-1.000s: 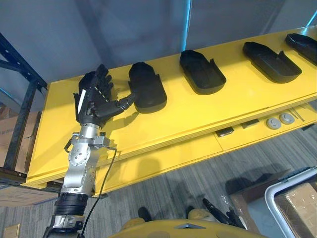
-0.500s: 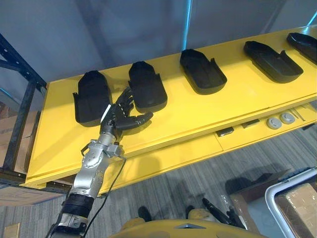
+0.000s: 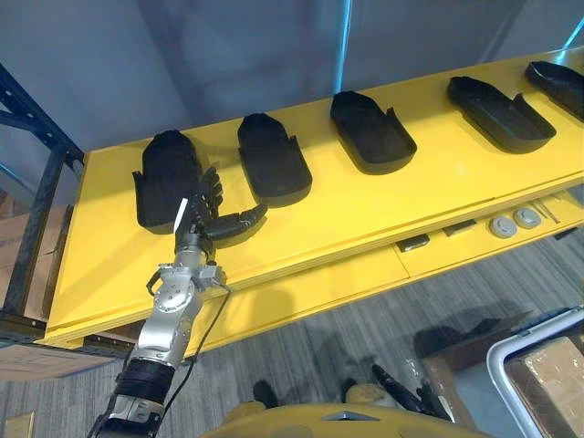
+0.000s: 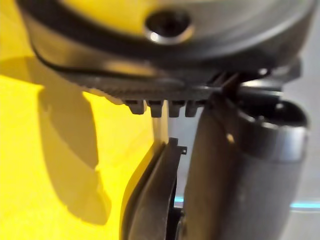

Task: Walk over and take three plastic housings, then place them on the shelf

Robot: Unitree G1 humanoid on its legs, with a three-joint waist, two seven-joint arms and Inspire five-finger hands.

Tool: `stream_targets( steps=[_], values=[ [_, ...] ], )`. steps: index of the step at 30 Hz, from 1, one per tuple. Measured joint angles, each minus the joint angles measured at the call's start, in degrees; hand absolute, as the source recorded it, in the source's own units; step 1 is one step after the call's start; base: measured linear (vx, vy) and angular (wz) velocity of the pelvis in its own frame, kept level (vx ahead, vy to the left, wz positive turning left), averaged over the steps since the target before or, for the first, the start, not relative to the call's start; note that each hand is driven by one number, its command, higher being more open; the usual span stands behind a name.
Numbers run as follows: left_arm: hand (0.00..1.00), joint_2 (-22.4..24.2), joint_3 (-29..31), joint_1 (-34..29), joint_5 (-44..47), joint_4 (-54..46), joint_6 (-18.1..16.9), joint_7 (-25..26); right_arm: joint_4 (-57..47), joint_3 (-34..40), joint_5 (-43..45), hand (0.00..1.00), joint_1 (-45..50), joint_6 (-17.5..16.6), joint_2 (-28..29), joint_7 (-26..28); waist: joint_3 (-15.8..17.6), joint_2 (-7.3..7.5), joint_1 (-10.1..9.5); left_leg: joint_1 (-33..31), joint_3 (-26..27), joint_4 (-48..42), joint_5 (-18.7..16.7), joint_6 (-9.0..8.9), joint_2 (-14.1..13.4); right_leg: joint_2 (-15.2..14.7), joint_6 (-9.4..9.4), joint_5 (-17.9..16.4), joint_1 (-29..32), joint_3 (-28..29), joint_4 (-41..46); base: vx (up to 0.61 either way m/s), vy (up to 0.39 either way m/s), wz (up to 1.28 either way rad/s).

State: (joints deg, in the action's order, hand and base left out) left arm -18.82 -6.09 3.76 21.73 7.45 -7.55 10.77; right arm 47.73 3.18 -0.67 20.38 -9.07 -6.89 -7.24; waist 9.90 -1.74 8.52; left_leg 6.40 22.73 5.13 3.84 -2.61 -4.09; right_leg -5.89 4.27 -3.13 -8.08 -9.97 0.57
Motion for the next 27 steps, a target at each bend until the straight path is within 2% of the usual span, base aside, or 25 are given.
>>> stream_targets(
  steps=[10,20,27],
  values=[
    [1.0,1.13,-1.03,-0.35,-2.13,-0.74,-0.04,4.04,0.6,-1.49,1.52,1.0,-0.35,-0.02,-0.25,-0.67,-0.2,0.36,0.04,-0.3,-0.72,0.0,0.08,0.11,0.16,-0.15,0.02,-0.03,-0.1,-0.71,-0.06,0.01,0.001,0.03],
    [1.0,1.49,-1.03,-1.91,-2.13,-1.4,-1.12,4.39,0.99,-1.56,1.52,1.0,-0.68,-0.06,-0.47,-0.61,-0.2,0.36,0.24,-0.27,-0.79,0.0,0.11,0.16,0.21,-0.19,0.02,-0.03,-0.18,-0.79,-0.06,0.0,0.001,0.0],
    [1.0,2.67,-1.07,-2.52,-2.13,-2.18,-1.08,7.23,1.01,-1.57,1.52,1.0,-0.73,-0.04,-0.47,-0.61,-0.21,0.36,0.23,-0.21,-0.89,0.0,0.12,0.17,0.24,-0.22,0.02,-0.03,-0.3,-0.88,-0.06,0.0,0.0,0.0]
  ],
)
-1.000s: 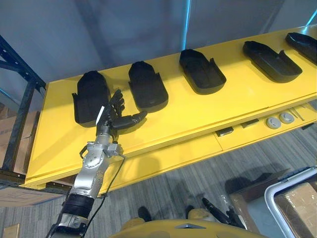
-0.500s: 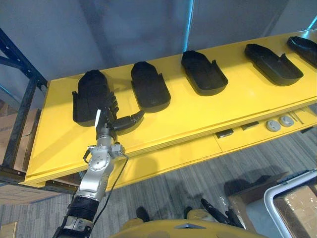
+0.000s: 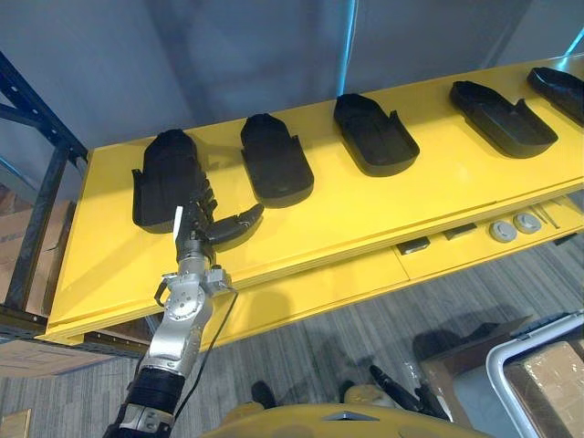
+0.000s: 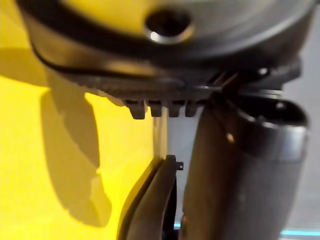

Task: Walk over and take three plastic housings, then place them on the shelf

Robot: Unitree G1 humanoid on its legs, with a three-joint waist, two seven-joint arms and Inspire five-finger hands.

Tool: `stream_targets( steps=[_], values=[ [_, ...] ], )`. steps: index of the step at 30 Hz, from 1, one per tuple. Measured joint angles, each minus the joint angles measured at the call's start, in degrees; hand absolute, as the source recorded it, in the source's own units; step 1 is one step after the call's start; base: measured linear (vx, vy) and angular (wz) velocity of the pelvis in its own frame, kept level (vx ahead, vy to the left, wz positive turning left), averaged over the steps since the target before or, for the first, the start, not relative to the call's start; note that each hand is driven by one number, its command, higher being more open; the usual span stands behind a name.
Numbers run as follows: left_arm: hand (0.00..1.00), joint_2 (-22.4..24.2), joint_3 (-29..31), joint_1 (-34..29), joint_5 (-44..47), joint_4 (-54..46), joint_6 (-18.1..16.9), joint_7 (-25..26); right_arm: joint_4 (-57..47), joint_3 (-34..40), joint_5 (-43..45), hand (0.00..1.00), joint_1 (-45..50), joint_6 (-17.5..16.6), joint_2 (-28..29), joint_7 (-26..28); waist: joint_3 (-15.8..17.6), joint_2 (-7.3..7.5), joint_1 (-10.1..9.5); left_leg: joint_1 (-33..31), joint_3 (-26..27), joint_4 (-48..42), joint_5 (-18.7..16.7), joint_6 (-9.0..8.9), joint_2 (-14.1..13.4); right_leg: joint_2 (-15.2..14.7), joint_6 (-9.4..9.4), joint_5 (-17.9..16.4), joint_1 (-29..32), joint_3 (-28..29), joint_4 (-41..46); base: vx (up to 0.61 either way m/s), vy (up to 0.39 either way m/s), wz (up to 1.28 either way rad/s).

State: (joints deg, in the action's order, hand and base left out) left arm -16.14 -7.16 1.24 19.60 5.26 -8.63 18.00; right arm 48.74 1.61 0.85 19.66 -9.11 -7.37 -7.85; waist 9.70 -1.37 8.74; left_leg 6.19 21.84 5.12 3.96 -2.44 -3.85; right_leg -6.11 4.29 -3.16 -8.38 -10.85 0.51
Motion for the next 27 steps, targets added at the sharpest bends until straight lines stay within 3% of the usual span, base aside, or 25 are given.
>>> stream_targets(
  steps=[15,27],
  values=[
    [1.0,1.36,0.0,-1.6,0.05,-1.4,0.07,2.49,0.58,-0.12,0.08,1.0,-0.29,0.25,-0.01,-0.06,-0.14,0.18,-0.36,0.07,-0.58,0.01,0.05,0.08,0.17,-0.14,0.02,0.0,-0.6,-0.69,-0.43,0.0,0.0,0.01],
    [1.0,1.52,-3.42,-2.65,0.52,-1.74,-2.73,-8.14,1.49,-0.08,-0.08,1.0,-0.61,-0.29,-0.15,0.03,-0.3,-0.01,-0.59,0.16,-0.33,0.01,0.04,0.07,0.16,-0.14,0.07,0.04,-0.65,-0.51,-0.5,0.0,0.0,-0.01]
  ],
)
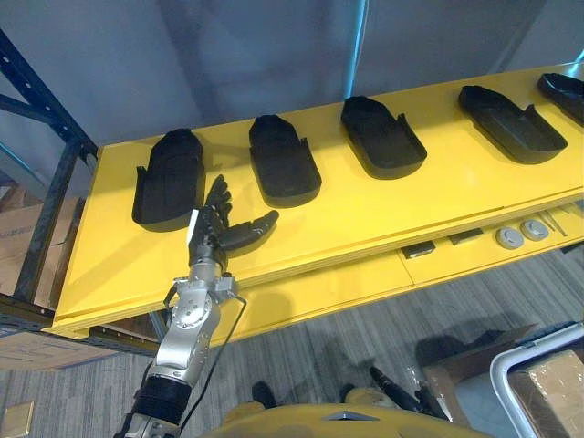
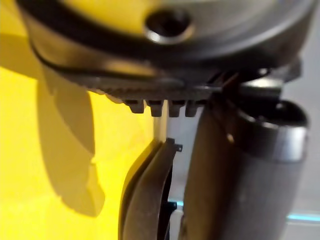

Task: Walk over and take three plastic housings, then place them on the shelf

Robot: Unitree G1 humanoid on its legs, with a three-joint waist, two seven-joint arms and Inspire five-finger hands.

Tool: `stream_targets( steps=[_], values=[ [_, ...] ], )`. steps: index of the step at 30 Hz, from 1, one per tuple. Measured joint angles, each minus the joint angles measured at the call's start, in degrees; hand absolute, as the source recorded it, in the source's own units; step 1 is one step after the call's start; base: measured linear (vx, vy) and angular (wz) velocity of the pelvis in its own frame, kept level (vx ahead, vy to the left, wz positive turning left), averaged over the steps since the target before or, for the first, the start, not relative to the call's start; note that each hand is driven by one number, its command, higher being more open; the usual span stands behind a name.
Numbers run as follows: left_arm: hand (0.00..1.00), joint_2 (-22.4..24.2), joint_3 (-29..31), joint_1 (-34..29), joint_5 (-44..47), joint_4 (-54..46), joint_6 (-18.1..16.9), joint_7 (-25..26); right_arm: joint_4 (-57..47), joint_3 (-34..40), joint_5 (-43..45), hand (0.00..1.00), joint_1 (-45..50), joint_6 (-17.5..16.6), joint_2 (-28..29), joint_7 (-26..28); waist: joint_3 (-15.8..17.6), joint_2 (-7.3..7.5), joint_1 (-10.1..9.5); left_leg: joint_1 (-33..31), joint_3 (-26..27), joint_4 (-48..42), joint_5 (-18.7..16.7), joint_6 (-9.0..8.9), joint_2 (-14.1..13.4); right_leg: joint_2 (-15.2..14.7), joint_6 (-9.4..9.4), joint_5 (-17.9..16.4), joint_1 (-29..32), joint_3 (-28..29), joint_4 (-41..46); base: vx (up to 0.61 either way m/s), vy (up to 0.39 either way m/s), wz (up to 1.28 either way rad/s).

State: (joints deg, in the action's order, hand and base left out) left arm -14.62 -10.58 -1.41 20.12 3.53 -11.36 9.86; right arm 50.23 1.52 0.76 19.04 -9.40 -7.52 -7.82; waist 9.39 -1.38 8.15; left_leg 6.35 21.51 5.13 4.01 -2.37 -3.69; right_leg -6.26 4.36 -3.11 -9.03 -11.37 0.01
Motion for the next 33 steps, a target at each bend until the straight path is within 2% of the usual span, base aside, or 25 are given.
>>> stream_targets(
  steps=[4,8,12,13,14,15,16,17,18,19,22,24,26,28,33],
  values=[
    [1.0,-0.18,-1.14,-3.68,-0.22,-6.11,-2.21,-2.21,1.62,0.15,-0.05,1.0,-0.61,-0.48,-0.11,-0.02,-0.05,-0.08,-0.12,0.06,0.06,-0.01,-0.01,-0.02,-0.04,0.04,0.0,0.0,-0.03,0.07,0.0,0.0,0.0,0.0],
    [1.0,-2.34,-1.08,-5.38,2.02,-11.43,-4.86,-8.95,2.78,0.23,-0.37,1.0,-0.91,-1.43,-0.55,-0.19,-0.69,-0.85,-0.84,0.06,-0.1,0.0,-0.01,-0.01,0.01,-0.02,0.0,0.0,-0.12,-0.09,0.01,0.0,0.0,0.0],
    [1.0,-5.25,-1.63,-6.15,11.53,-15.18,-4.12,-25.28,3.38,0.86,-0.58,1.0,-1.47,-1.45,-1.4,-0.48,-1.65,-2.35,-1.8,0.0,-1.03,0.03,0.1,0.14,0.2,-0.19,0.09,-0.06,-0.51,-0.98,-0.06,0.0,0.0,0.09],
    [1.0,-6.38,-1.68,-6.29,15.82,-16.03,-2.35,-30.82,4.06,1.24,-1.05,1.0,-2.26,-1.4,-1.6,-0.49,-1.77,-2.55,-1.89,0.0,-1.22,0.03,0.14,0.17,0.21,-0.19,0.14,-0.11,-0.59,-1.18,-0.1,-0.01,-0.002,0.12],
    [1.0,-7.0,-1.74,-6.49,17.84,-16.4,-1.37,-33.52,4.11,1.39,-1.42,1.0,-2.57,-1.36,-1.71,-0.54,-1.8,-2.58,-1.96,-0.01,-1.29,0.03,0.15,0.19,0.21,-0.2,0.18,-0.14,-0.6,-1.26,-0.14,-0.01,0.001,0.07],
    [1.0,-8.5,-1.8,-7.62,21.47,-17.23,0.97,-40.65,4.09,1.86,-2.57,1.0,-3.44,-1.36,-1.83,-0.66,-1.82,-2.6,-1.96,-0.02,-1.45,0.04,0.16,0.21,0.28,-0.29,0.39,-0.37,-0.6,-1.46,-0.14,0.0,0.004,0.05],
    [1.0,-9.15,-2.0,-7.88,22.65,-17.26,2.11,-44.0,4.09,2.09,-2.59,1.0,-4.12,-1.36,-1.83,-0.65,-1.92,-2.68,-2.02,-0.03,-1.51,0.04,0.15,0.21,0.32,-0.33,0.5,-0.45,-0.63,-1.53,-0.14,0.01,0.01,0.08],
    [1.0,-10.74,-3.37,-8.06,22.74,-17.34,3.9,-49.8,4.09,2.39,-2.58,1.0,-4.36,-1.35,-1.82,-0.71,-2.08,-2.92,-2.33,-0.1,-1.71,0.04,0.15,0.22,0.46,-0.46,0.63,-0.55,-0.66,-1.74,-0.15,0.02,0.01,0.07],
    [1.0,-11.59,-4.5,-8.04,22.74,-17.38,4.64,-51.9,4.09,2.4,-2.57,1.0,-4.61,-1.35,-1.87,-0.73,-2.15,-3.03,-2.49,-0.17,-1.85,0.04,0.14,0.23,0.55,-0.53,0.66,-0.56,-0.66,-1.86,-0.15,0.03,0.016,0.15],
    [1.0,-12.96,-7.35,-8.03,22.73,-17.52,7.42,-55.75,4.09,2.36,-2.53,1.0,-5.53,-1.25,-1.92,-0.83,-2.3,-3.15,-2.64,-0.47,-2.39,0.05,0.16,0.27,0.81,-0.72,0.72,-0.6,-0.67,-2.38,-0.17,0.03,0.017,0.17],
    [1.0,-14.06,-13.69,-7.99,22.24,-17.02,11.94,-58.08,4.11,2.0,-2.18,1.0,-7.2,-1.04,-1.71,-1.42,-2.63,-2.71,-3.1,-1.08,-2.79,0.06,0.16,0.33,1.03,-0.86,0.77,-0.58,-0.38,-2.76,-0.21,0.05,0.016,0.12],
    [1.0,-14.39,-17.45,-7.88,21.86,-15.79,13.38,-57.82,4.11,1.17,-1.77,1.0,-8.34,-0.84,-1.72,-1.77,-2.82,-2.34,-3.14,-1.13,-2.76,0.06,0.1,0.32,1.07,-0.87,0.76,-0.57,-0.41,-2.73,-0.17,0.05,0.003,-0.01],
    [1.0,-14.24,-23.1,-6.88,19.72,-12.32,15.01,-55.07,4.12,0.07,0.23,1.0,-10.07,-0.32,-1.63,-2.22,-2.98,-1.92,-2.97,-1.13,-2.61,0.07,0.05,0.27,1.04,-0.82,0.75,-0.57,-0.39,-2.58,-0.21,0.06,-0.005,-0.03],
    [1.0,-13.34,-25.35,-6.79,19.58,-8.84,16.45,-51.98,4.34,0.09,0.2,1.0,-11.07,0.57,-1.54,-2.38,-2.99,-1.61,-2.74,-1.12,-2.39,0.07,0.03,0.25,1.01,-0.79,0.74,-0.57,-0.32,-2.38,-0.25,0.04,-0.005,-0.04],
    [1.0,-9.38,-27.51,-6.51,10.83,2.94,18.38,-45.23,6.32,0.08,0.24,1.0,-11.14,1.86,-1.35,-2.35,-3.05,-1.41,-2.72,-0.9,-1.91,0.07,0.0,0.2,0.92,-0.77,0.73,-0.56,-0.32,-2.08,-0.21,0.01,0.0,-0.03]
  ],
)
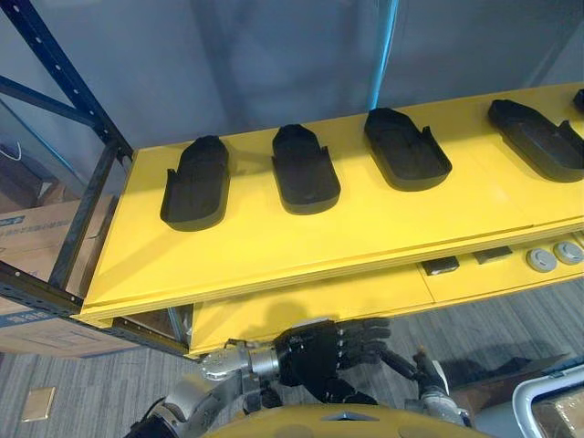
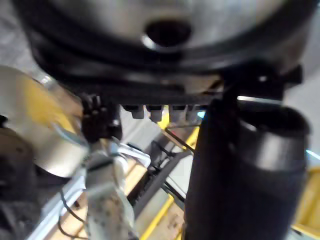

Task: Walk over and take three plastic housings, then place them on the shelf

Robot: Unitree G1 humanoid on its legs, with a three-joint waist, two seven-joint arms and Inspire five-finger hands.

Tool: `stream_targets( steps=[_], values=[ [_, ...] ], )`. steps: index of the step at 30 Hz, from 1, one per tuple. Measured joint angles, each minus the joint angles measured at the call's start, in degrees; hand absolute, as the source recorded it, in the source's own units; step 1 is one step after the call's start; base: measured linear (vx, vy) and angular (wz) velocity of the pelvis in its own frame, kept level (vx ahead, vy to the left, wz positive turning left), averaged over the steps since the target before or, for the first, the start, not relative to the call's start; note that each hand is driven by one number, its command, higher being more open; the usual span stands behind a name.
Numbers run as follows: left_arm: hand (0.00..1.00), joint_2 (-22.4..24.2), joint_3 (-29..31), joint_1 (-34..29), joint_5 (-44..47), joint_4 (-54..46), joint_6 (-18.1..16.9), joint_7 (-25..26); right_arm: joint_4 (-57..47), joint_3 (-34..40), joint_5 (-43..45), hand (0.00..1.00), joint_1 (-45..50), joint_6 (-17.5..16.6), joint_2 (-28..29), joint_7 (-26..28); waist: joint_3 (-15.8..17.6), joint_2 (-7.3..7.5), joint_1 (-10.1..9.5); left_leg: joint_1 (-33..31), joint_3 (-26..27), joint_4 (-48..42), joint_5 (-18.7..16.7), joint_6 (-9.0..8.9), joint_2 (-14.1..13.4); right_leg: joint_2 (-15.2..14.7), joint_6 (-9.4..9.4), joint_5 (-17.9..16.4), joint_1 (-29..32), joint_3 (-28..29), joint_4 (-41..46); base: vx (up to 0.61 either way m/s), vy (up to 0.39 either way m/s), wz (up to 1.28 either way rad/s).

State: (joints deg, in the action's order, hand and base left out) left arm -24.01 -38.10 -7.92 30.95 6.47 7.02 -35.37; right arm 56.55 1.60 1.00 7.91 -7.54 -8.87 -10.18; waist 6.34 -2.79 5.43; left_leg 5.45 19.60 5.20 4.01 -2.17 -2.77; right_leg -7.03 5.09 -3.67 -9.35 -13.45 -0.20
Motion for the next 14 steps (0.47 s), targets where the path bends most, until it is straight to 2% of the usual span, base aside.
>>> stream_targets(
  steps=[5,7,9,10,11,13,14],
  values=[
    [1.0,5.36,1.31,0.12,-12.97,20.17,1.0,11.59,0.62,0.07,2.82,1.0,0.31,1.96,0.47,-0.38,-0.14,0.9,0.76,0.29,0.58,0.0,-0.07,-0.07,-0.24,0.15,0.0,0.01,0.13,0.65,0.06,0.0,0.004,-0.08],
    [1.0,7.18,6.3,-0.46,-16.24,26.55,0.19,16.41,1.33,0.24,6.91,1.0,0.27,2.76,0.91,-1.18,0.1,1.33,0.8,0.51,0.67,0.0,-0.08,-0.09,-0.29,0.16,0.01,0.01,0.11,0.78,0.06,-0.01,0.005,-0.05],
    [1.0,8.68,10.56,-0.69,-18.32,32.05,-2.05,19.6,2.19,1.44,9.24,1.0,0.25,3.41,1.61,-1.97,0.18,1.79,0.34,0.95,0.92,0.01,-0.21,-0.15,-0.28,0.14,0.02,0.01,-0.19,1.07,0.05,0.0,0.013,-0.05],
    [1.0,9.74,14.44,-0.47,-19.31,37.4,-4.09,23.65,2.64,3.21,11.37,1.0,0.35,3.95,2.56,-2.44,0.04,2.22,0.29,1.24,0.93,0.01,-0.28,-0.19,-0.25,0.12,0.02,0.0,-0.56,1.04,-0.01,0.0,0.0,0.0],
    [1.0,10.05,15.27,-0.43,-19.38,38.21,-4.44,24.13,2.83,3.54,11.44,1.0,0.35,4.02,2.67,-2.43,0.03,2.3,0.31,1.24,0.93,0.01,-0.3,-0.18,-0.24,0.12,0.02,0.0,-0.58,1.03,-0.01,0.0,0.0,0.0],
    [1.0,11.48,20.29,0.71,-20.15,44.89,-8.21,29.49,4.23,5.22,13.7,1.0,0.26,5.68,3.37,-1.46,-0.08,3.1,0.17,1.51,1.02,0.0,-0.36,-0.25,-0.19,0.09,0.11,0.07,-0.91,1.07,0.03,0.0,0.0,0.0],
    [1.0,11.76,21.58,0.92,-20.08,46.2,-8.72,30.63,4.62,5.81,14.29,1.0,0.18,6.29,3.53,-1.08,-0.09,3.31,0.06,1.72,1.09,0.01,-0.41,-0.32,-0.2,0.1,0.11,0.07,-1.06,1.14,0.04,0.0,0.0,0.0]
  ],
)
